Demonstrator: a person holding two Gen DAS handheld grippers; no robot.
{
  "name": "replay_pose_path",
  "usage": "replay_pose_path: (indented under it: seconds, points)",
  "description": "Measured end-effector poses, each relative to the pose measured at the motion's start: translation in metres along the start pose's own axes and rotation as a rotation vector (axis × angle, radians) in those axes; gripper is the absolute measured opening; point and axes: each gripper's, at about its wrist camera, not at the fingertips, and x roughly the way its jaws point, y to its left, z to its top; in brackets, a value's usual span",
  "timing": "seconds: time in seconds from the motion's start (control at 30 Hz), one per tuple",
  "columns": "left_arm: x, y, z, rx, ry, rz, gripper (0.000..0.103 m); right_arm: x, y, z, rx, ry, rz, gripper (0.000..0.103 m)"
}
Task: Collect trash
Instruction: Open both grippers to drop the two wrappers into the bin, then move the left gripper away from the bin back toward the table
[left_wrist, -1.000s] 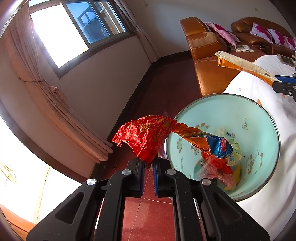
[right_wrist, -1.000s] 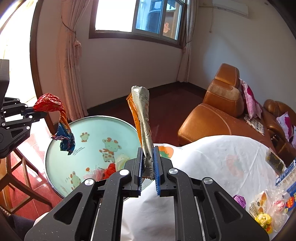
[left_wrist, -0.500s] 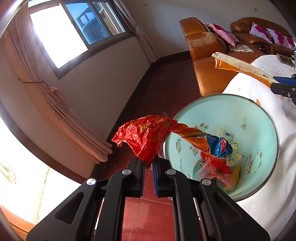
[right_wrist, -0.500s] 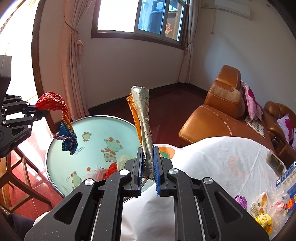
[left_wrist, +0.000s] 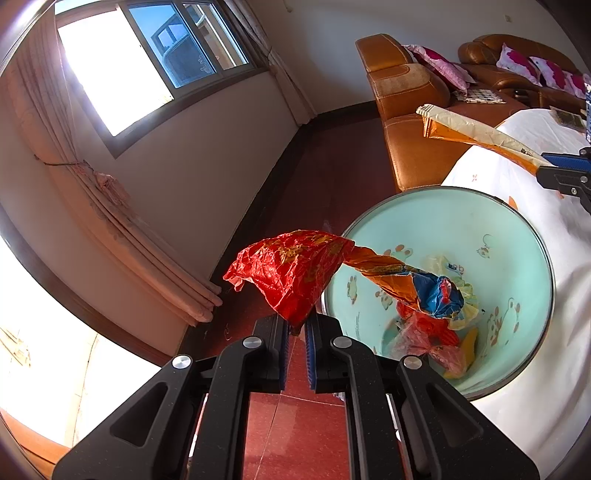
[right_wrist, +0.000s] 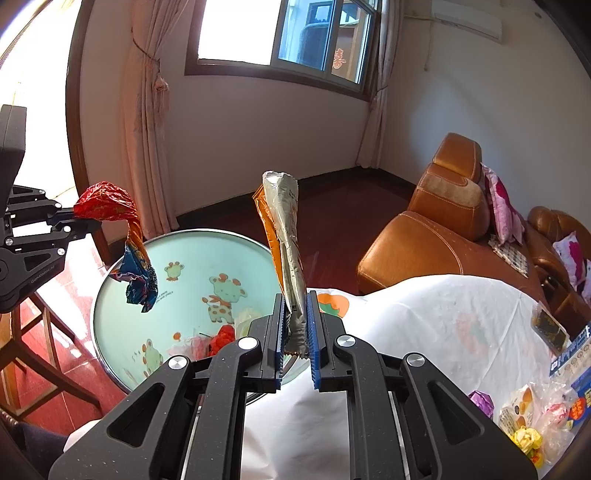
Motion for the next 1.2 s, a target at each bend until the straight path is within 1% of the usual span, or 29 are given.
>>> replay_pose_path:
  seconds: [0.1, 0.3, 0.37, 0.43, 0.47, 0.5, 0.53, 0.57, 0.6, 0.83, 1.2]
  points:
    - [0.000, 0.000, 0.000, 0.000, 0.000, 0.000, 0.010, 0.000, 0.002, 0.000, -0.007, 0.000, 0.006, 0.012]
    - [0.001, -0.003, 0.000, 0.004, 0.001, -0.011, 0.011, 0.002, 0.008, -0.001, -0.035, -0.001, 0.017, 0.013]
    - [0.000, -0.006, 0.000, 0.009, -0.001, -0.013, 0.012, 0.002, 0.010, -0.002, -0.039, 0.001, 0.023, 0.015]
    - [0.000, -0.006, -0.001, 0.009, -0.003, -0.015, 0.023, 0.003, 0.009, -0.002, -0.036, 0.002, 0.029, 0.020]
    - [0.000, -0.008, -0.001, 0.013, -0.005, -0.016, 0.026, 0.003, 0.008, -0.002, -0.032, 0.004, 0.030, 0.021]
    - [0.000, -0.009, -0.001, 0.016, -0.006, -0.017, 0.029, 0.003, 0.008, -0.002, -0.028, 0.005, 0.030, 0.024]
    - [0.000, -0.009, -0.001, 0.015, -0.009, -0.019, 0.035, 0.003, 0.007, -0.002, -0.024, 0.006, 0.037, 0.028]
    - [-0.001, -0.010, -0.001, 0.013, -0.014, -0.019, 0.039, 0.004, 0.007, -0.002, -0.023, 0.006, 0.040, 0.029]
    - [-0.001, -0.010, -0.001, 0.014, -0.017, -0.014, 0.048, 0.004, 0.007, -0.002, -0.022, 0.006, 0.042, 0.030]
    - [-0.002, -0.013, 0.000, 0.019, -0.021, -0.015, 0.048, 0.004, 0.007, -0.003, -0.019, 0.007, 0.041, 0.035]
    - [-0.002, -0.012, -0.001, 0.018, -0.020, -0.012, 0.048, 0.004, 0.005, -0.005, -0.010, 0.007, 0.039, 0.035]
